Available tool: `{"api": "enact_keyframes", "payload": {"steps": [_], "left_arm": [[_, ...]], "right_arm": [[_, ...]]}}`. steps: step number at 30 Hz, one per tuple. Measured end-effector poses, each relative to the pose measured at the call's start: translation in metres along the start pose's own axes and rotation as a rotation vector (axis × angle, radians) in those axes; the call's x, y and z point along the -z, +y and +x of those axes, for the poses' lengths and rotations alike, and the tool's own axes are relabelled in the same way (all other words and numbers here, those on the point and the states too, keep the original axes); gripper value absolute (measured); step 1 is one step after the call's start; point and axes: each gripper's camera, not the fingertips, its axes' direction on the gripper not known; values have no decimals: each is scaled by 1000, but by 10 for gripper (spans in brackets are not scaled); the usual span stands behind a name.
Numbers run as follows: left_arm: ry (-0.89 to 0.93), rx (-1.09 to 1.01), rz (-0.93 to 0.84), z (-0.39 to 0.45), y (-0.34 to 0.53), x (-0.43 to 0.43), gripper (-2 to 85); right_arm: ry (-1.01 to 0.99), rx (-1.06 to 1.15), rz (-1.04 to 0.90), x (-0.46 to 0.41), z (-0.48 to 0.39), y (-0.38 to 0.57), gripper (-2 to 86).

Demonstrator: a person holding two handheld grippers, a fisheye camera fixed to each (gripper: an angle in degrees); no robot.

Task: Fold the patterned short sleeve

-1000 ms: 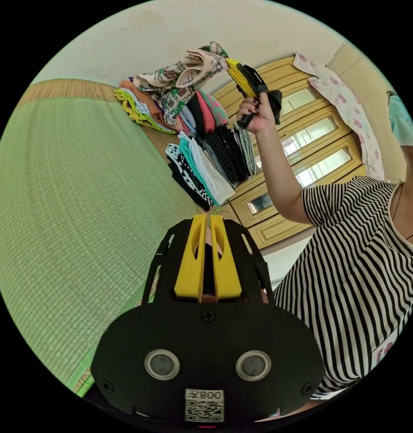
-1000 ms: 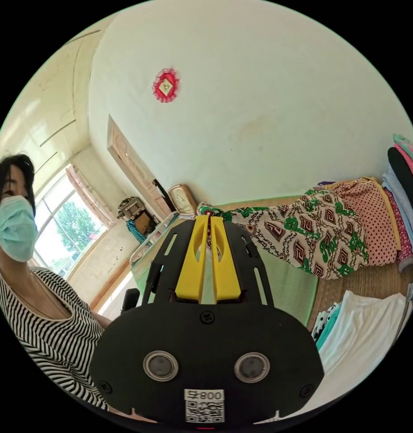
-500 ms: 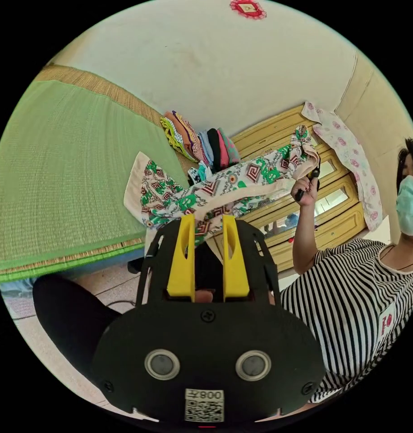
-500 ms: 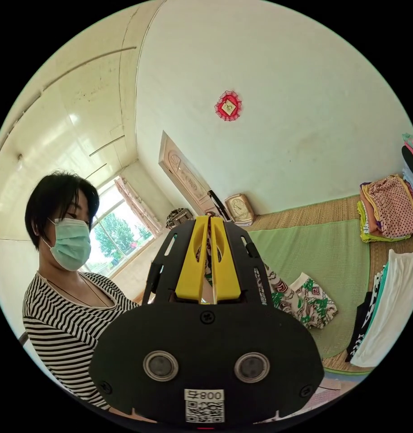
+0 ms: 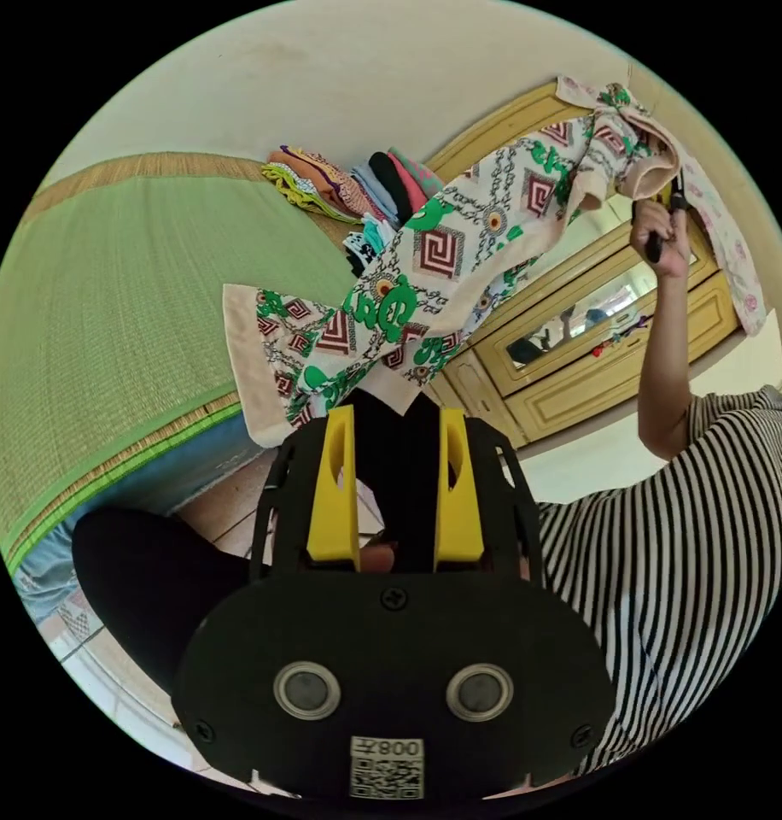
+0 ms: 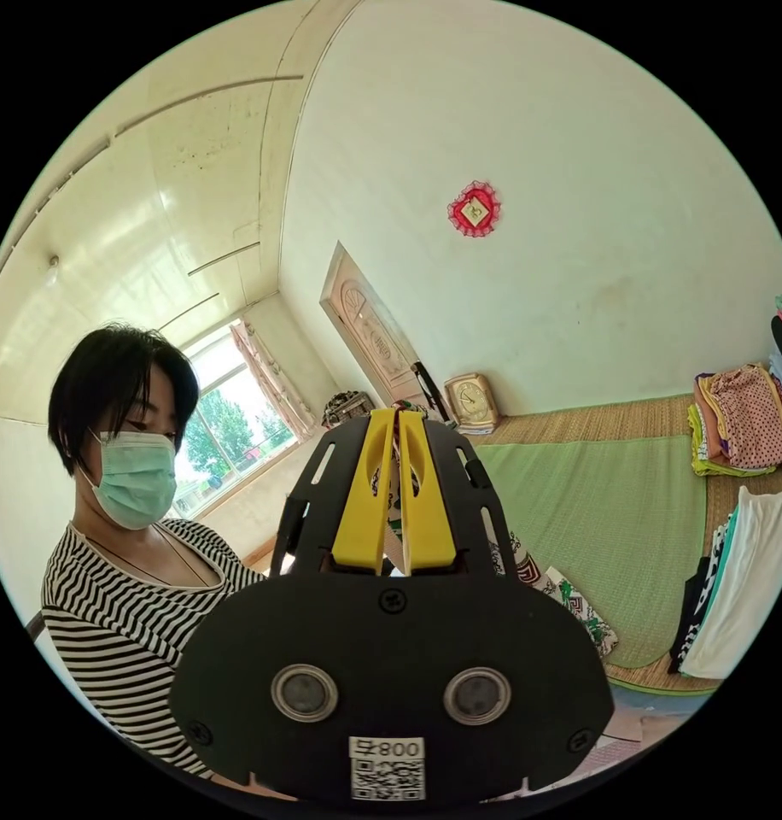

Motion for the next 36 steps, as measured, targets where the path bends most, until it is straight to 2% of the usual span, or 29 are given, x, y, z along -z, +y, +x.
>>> {"api": "enact_keyframes", "payload": {"steps": [3, 5, 9, 12, 21, 27, 32, 36], "left_arm": [[-152, 6, 8, 18, 1, 3, 132], [-175, 28, -17, 21, -2, 0, 121], [-82, 73, -47, 30, -12, 0, 40], [-76, 84, -14, 47, -9, 20, 22], [17, 96, 209, 93, 17, 134, 14], [-20, 11, 327, 133, 19, 224, 15], [-10, -43, 355, 165, 20, 272, 20], [0, -5, 295, 178, 28, 267, 20]], "right_arm": [[0, 19, 9, 6, -12, 3, 2], [8, 28, 13, 9, -18, 5, 2], [21, 28, 21, 15, -25, 13, 2], [49, 25, 37, 26, -28, 19, 2], [110, -20, 179, 82, -23, 40, 2], [117, -39, 238, 103, -19, 49, 2], [76, -26, 253, 104, -22, 47, 2], [36, -9, 232, 94, -27, 45, 3]]}}
